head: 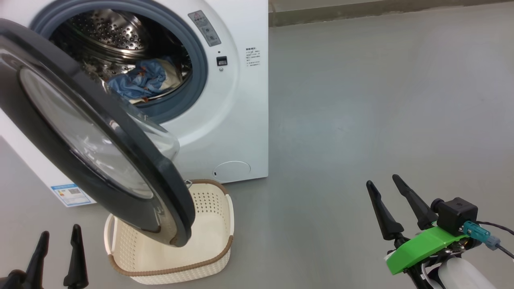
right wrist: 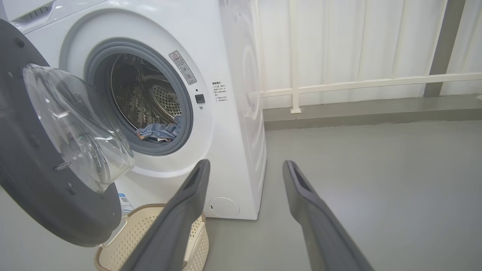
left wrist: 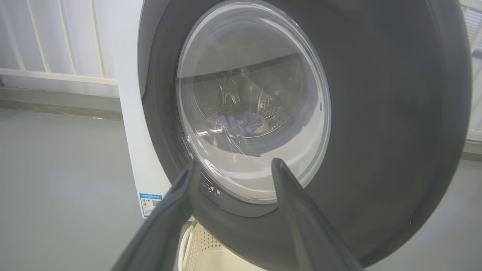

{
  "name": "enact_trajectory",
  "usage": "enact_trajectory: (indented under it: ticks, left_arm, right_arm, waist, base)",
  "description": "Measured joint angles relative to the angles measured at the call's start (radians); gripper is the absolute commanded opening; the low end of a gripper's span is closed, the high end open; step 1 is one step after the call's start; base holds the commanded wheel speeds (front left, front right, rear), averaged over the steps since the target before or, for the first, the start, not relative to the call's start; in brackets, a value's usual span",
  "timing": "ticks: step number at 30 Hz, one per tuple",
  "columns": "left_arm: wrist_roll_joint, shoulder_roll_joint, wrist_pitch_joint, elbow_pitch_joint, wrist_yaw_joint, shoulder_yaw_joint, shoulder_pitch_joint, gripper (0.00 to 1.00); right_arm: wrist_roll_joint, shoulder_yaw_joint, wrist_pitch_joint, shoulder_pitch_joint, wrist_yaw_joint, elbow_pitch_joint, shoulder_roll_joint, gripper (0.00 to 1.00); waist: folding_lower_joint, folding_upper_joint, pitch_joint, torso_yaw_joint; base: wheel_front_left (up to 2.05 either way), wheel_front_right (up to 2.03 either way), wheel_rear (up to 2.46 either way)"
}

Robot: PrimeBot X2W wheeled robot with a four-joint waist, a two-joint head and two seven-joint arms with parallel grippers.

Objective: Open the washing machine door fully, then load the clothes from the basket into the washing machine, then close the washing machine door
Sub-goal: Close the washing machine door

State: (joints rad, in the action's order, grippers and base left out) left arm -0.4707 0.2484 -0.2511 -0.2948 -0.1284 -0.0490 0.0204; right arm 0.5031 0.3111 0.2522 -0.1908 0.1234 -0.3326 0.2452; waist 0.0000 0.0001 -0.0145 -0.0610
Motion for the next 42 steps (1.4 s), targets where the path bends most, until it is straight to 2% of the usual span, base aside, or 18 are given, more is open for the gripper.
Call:
enact_trajectory:
  ticks: [1,2,3,4,13,17,26,36,42]
  left_arm:
    - [0.0,0.0,0.0,0.0,0.0,0.0,0.0,1.0]
    - [0.0,0.0,0.0,0.0,0.0,0.0,0.0,1.0]
    - [0.0,0.0,0.0,0.0,0.0,0.0,0.0,1.0]
    - [0.0,0.0,0.0,0.0,0.0,0.0,0.0,1.0]
    - [0.0,-0.001,0.0,-0.005,0.0,0.002,0.0,1.0]
    - [0.0,-0.001,0.0,-0.011,0.0,0.003,0.0,1.0]
    - [0.0,0.0,0.0,-0.024,0.0,0.013,0.0,1.0]
    - [-0.002,0.0,0.0,-0.031,0.0,0.027,-0.001,1.0]
    - [-0.006,0.0,0.0,-0.037,0.0,0.044,-0.001,1.0]
  right_arm:
    - [0.0,-0.001,0.0,0.0,0.0,0.0,0.002,0.42]
    - [0.0,-0.002,0.0,0.0,0.0,0.001,0.003,0.42]
    - [0.0,-0.001,0.0,0.0,0.0,0.002,0.004,0.08]
    - [0.001,-0.001,0.0,0.0,0.0,0.007,0.004,0.0]
    - [0.01,-0.001,0.0,-0.028,0.0,0.092,0.002,0.0]
    - [0.048,-0.003,0.0,-0.05,0.0,0.13,-0.01,0.0]
    - [0.062,0.019,0.001,-0.118,0.0,0.238,-0.026,0.0]
    - [0.062,0.124,0.002,-0.217,0.0,0.338,-0.051,0.0]
    - [0.068,0.232,0.002,-0.236,0.0,0.352,-0.049,0.0]
  waist:
    - [0.0,0.0,0.0,0.003]
    - [0.0,0.0,-0.001,0.007]
    - [0.0,0.0,-0.001,0.012]
    - [0.0,0.0,-0.002,0.024]
    - [0.0,0.0,-0.009,0.102]
    - [0.0,0.0,-0.013,0.138]
    - [0.0,0.0,-0.025,0.256]
    - [-0.0001,0.0,-0.033,0.363]
    - [0.0,0.0,-0.034,0.407]
  base:
    - [0.0,0.0,0.0]
    - [0.0,0.0,0.0]
    - [0.0,0.0,0.0]
    - [0.0,0.0,0.0]
    - [0.0,0.0,0.0]
    - [0.0,0.0,0.0]
    - [0.0,0.0,0.0]
    - [0.0,0.0,0.0]
    - [0.0,0.0,0.0]
